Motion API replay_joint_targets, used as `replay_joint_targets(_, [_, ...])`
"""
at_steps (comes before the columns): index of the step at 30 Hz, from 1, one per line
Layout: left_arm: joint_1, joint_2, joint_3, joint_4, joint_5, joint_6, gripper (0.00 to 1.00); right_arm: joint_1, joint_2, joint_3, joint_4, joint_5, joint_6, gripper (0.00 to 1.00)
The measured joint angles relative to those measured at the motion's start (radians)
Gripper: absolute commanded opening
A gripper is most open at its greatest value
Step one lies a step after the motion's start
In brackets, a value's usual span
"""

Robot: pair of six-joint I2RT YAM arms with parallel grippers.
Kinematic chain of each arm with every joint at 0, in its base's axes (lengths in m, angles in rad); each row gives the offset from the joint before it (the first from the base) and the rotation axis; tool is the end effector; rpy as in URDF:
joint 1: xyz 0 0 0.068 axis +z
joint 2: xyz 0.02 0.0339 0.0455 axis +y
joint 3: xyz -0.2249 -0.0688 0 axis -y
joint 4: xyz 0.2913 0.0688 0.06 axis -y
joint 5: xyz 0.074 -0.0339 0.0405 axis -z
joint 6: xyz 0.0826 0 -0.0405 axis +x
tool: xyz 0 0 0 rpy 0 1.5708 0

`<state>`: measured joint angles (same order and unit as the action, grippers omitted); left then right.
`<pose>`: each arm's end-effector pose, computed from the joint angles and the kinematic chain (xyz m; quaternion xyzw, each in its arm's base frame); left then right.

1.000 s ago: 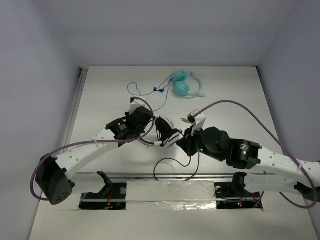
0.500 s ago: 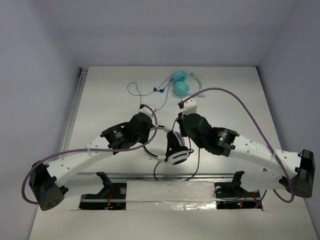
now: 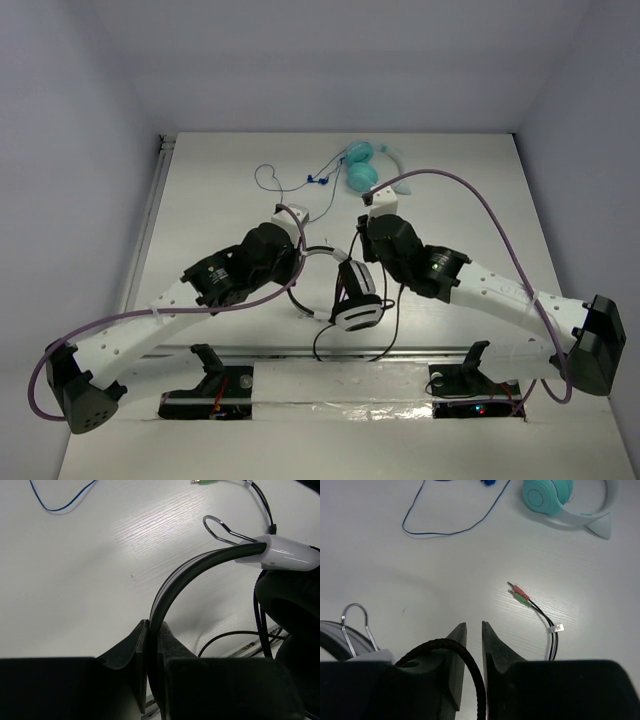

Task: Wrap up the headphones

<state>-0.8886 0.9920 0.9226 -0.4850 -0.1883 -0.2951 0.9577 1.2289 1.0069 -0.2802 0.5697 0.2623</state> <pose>0.2161 -0.2415 0.2598 0.2106 0.8451 -0.2021 0.4479 0.2481 0.2752 0.2507 -0.1469 0.8253 0.0817 0.5391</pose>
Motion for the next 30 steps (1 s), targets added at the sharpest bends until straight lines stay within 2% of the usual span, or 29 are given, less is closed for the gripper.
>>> replay_joint_targets(4, [0.000,0.000,0.023,-0.008,0.010,0.016,0.00,-0.042,0.011,-0.029,0.011,-0.024,0.027,0.33])
replay_joint_targets(12, [0.000,0.000,0.075,-0.074,-0.084,0.047,0.00,-0.079,-0.005,-0.060,-0.006,-0.038,0.111,0.37])
replay_joint_targets(13, [0.000,0.000,0.077,-0.080,-0.088,0.051,0.00,-0.081,-0.010,-0.061,-0.017,-0.037,0.127,0.44])
replay_joint_targets(16, [0.000,0.000,0.084,-0.089,-0.093,0.066,0.00,-0.086,-0.027,-0.071,-0.047,-0.027,0.176,0.56])
replay_joint_targets(20, [0.000,0.000,0.084,-0.093,-0.076,0.088,0.00,-0.088,-0.067,-0.108,-0.104,-0.034,0.243,0.65])
replay_joint_targets(25, [0.000,0.000,0.084,-0.093,-0.020,0.116,0.00,-0.103,-0.081,-0.117,-0.154,-0.039,0.285,0.67])
replay_joint_targets(30, [0.000,-0.005,0.091,-0.113,-0.047,0.128,0.00,-0.132,-0.036,-0.090,-0.183,-0.032,0.288,0.66])
